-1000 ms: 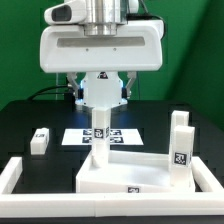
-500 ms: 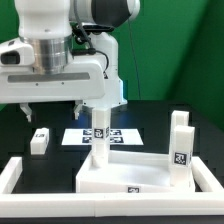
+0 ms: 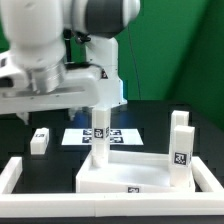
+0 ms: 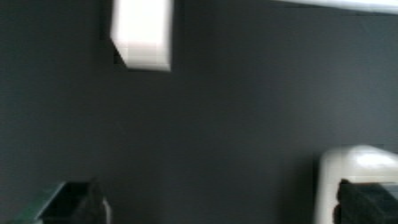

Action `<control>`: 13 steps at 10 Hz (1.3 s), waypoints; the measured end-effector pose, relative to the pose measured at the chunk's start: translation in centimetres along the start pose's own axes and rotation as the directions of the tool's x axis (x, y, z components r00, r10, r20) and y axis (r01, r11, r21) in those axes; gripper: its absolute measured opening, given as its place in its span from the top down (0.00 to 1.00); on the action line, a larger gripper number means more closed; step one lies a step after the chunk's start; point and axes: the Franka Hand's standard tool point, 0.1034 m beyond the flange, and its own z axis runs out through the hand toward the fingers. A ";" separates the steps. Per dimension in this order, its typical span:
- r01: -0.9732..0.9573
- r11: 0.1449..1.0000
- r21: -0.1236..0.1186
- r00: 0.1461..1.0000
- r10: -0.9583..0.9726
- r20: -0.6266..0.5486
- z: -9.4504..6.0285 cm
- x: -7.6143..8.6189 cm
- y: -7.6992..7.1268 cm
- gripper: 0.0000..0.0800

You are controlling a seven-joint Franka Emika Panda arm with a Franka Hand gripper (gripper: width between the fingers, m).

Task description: Assemble desk

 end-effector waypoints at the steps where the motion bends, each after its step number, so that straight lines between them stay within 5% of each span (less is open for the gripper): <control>1: -0.023 1.000 0.000 0.998 0.023 0.066 1.0 -0.5 1.5 0.19; 4: -0.052 0.999 0.007 0.967 0.049 0.248 2.3 -1.4 1.4 0.19; 6: -0.052 0.999 -0.003 0.965 0.051 0.257 2.7 -0.9 1.7 0.19; 10: -0.082 0.997 -0.001 0.956 0.079 0.283 7.9 -2.1 2.4 0.19; 13: -0.083 0.996 -0.012 0.956 0.083 0.282 9.5 -1.3 1.2 0.19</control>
Offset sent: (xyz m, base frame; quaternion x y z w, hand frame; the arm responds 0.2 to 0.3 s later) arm 0.0000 0.0000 0.0000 0.0000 -0.1938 0.0000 0.9810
